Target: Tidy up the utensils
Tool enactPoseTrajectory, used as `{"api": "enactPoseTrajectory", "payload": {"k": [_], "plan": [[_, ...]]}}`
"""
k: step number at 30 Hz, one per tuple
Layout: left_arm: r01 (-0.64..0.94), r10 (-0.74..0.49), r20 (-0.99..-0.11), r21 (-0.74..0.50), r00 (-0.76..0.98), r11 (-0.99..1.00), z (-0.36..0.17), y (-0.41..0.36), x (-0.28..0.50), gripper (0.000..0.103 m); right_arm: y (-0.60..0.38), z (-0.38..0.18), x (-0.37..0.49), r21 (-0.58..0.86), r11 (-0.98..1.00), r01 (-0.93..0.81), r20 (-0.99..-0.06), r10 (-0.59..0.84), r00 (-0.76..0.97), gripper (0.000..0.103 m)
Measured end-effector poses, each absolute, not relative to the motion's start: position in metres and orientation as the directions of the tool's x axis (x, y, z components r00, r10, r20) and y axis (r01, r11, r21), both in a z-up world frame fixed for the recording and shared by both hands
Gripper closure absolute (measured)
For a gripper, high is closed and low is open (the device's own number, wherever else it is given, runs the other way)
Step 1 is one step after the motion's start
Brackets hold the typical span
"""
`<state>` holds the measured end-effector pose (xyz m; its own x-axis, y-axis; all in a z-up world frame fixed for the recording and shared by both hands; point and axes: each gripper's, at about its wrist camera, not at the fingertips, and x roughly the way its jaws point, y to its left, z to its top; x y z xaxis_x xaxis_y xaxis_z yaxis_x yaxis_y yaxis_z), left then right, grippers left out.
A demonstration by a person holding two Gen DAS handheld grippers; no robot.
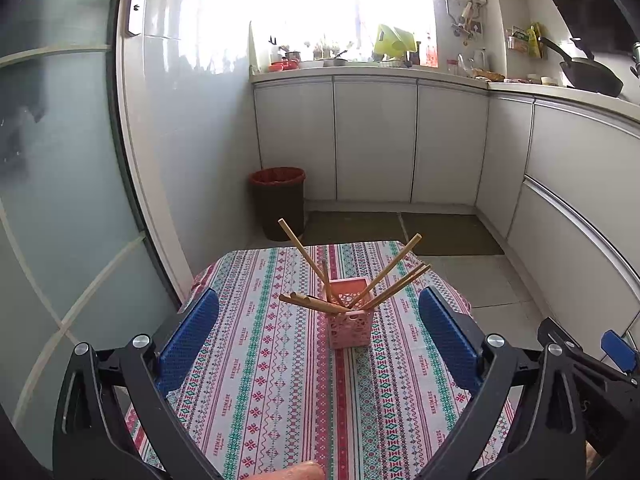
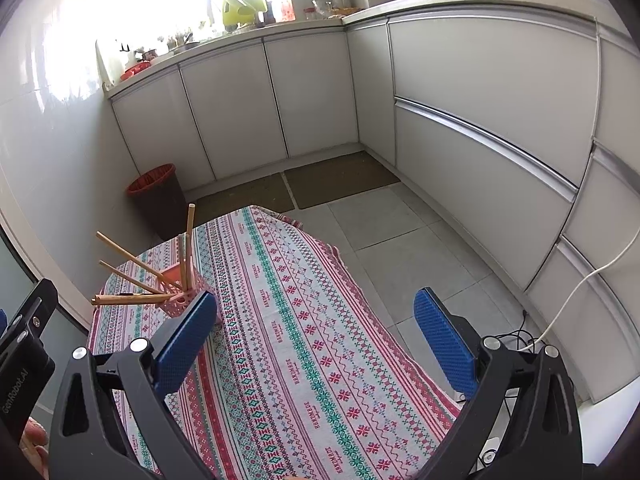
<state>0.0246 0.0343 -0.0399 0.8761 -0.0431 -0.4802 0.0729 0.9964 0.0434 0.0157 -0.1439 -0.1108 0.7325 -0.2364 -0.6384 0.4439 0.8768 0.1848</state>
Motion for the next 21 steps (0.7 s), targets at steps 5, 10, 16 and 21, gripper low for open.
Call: {"api": "enactPoseTrajectory", "payload": {"k": [5,10,16,21], "plan": [[0.074,-0.042,-0.484,0.046,0.874,0.996,-0.0408,0.0349,0.0256,0.007,-0.1442,-0.1113,0.0152,0.188,0.875,0.445,-0.639,-0.236,0.733,0.007],[0.072,-0.041,-0.488,0.046,0.872,0.996,-0.0419,0.036,0.027,0.007,-0.1432,-0.1113,0.0145,0.188,0.875,0.445,-0.638,-0.236,0.733,0.007],[0.071,-0.038,-0.49,0.049,0.871,0.996,-0.0427,0.0369,0.0265,0.007,-0.1421,-0.1125,0.0162,0.192,0.876,0.443,-0.648,-0.226,0.727,0.007],[0.078,-0.049,-0.486,0.039,0.872,0.996,-0.0438,0.0382,0.0268,0.007,-0.1413,-0.1122,0.0161,0.194,0.873,0.447,-0.648,-0.227,0.727,0.007]]}}
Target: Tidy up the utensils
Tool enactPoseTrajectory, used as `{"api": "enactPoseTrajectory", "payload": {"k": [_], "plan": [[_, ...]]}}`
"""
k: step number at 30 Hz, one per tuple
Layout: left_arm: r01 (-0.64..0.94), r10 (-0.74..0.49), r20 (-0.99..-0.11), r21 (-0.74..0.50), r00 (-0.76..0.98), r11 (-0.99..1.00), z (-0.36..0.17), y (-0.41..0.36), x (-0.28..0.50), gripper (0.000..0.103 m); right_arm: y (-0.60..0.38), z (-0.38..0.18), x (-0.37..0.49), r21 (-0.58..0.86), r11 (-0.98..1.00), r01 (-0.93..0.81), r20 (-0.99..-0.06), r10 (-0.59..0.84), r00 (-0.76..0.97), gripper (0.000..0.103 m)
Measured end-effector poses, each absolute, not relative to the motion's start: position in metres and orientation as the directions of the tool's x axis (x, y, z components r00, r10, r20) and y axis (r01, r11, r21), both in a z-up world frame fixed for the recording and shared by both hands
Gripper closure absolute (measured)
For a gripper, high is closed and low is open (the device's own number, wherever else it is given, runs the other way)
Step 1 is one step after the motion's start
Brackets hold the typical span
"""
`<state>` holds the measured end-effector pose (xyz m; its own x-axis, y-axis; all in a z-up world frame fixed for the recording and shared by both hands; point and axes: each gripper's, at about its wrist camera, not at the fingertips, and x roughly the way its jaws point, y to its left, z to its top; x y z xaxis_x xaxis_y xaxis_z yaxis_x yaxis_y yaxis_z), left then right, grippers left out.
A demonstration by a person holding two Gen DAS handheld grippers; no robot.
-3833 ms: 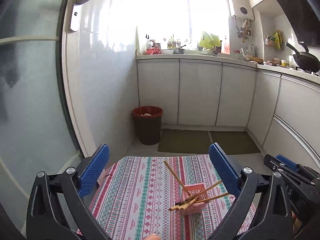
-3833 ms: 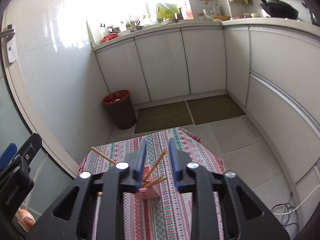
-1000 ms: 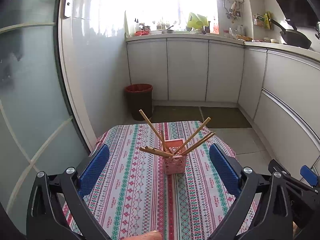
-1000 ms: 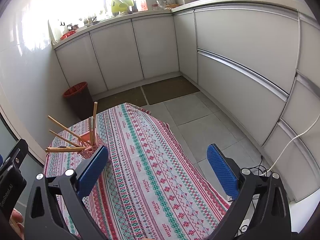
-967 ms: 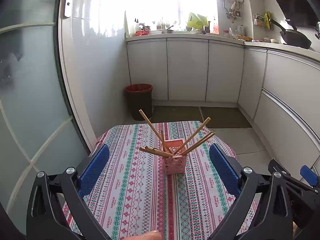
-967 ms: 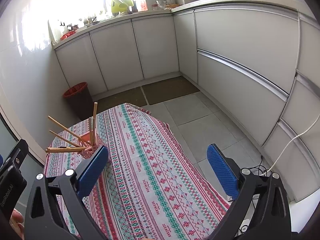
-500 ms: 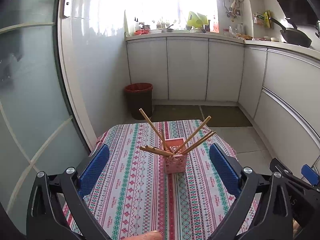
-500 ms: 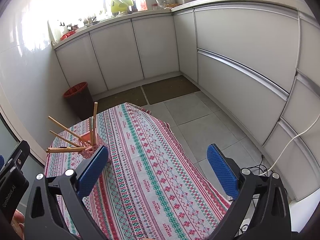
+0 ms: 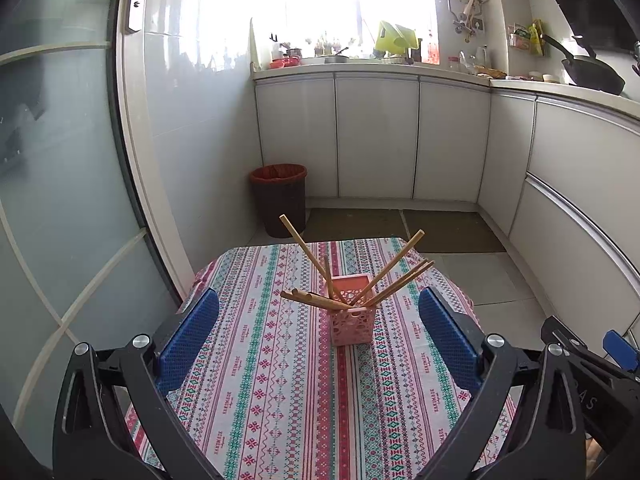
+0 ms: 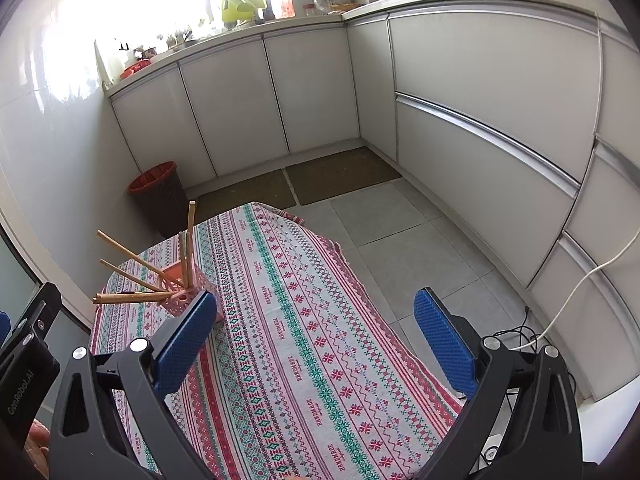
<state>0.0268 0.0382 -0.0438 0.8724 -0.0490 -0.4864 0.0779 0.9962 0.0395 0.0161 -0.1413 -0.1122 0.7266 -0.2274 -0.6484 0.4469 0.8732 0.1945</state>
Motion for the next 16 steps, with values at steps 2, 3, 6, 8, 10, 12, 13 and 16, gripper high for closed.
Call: {"api": "enactPoseTrajectory", "payload": {"k": [2,3,6,8,10,12,13,16], "plan": [[0.087,-0.055,-0.482,0.045,0.875,0.995,-0.044,0.0366,0.0264,0.009,-0.1419,-0.1131,0.0169,0.196,0.872,0.448,-0.651,-0.226,0.725,0.007],[0.089,-0.054,-0.476,0.051,0.878,0.995,-0.0443,0.0356,0.0258,0.01,-0.142,-0.1136,0.0175,0.197,0.872,0.449,-0.653,-0.225,0.723,0.007],[0.105,-0.067,-0.469,0.056,0.881,0.993,-0.0451,0.033,0.0245,0.013,-0.1423,-0.1146,0.0183,0.2,0.871,0.449,-0.658,-0.22,0.721,0.007],[0.11,-0.072,-0.472,0.054,0.879,0.993,-0.0453,0.0319,0.0245,0.012,-0.1422,-0.1145,0.0185,0.2,0.871,0.449,-0.657,-0.221,0.72,0.007],[0.098,-0.063,-0.476,0.05,0.877,0.994,-0.0443,0.0323,0.0246,0.007,-0.142,-0.1143,0.0182,0.2,0.87,0.451,-0.655,-0.224,0.721,0.007],[0.089,-0.053,-0.472,0.055,0.88,0.995,-0.0428,0.0331,0.024,0.007,-0.1423,-0.1135,0.0174,0.203,0.868,0.453,-0.653,-0.225,0.723,0.007],[0.087,-0.051,-0.47,0.054,0.881,0.995,-0.0421,0.0333,0.0241,0.007,-0.1424,-0.1128,0.0169,0.204,0.867,0.455,-0.651,-0.227,0.725,0.007],[0.087,-0.053,-0.479,0.049,0.876,0.995,-0.0425,0.0341,0.0252,0.007,-0.1415,-0.112,0.0164,0.201,0.868,0.454,-0.648,-0.23,0.726,0.007]]}}
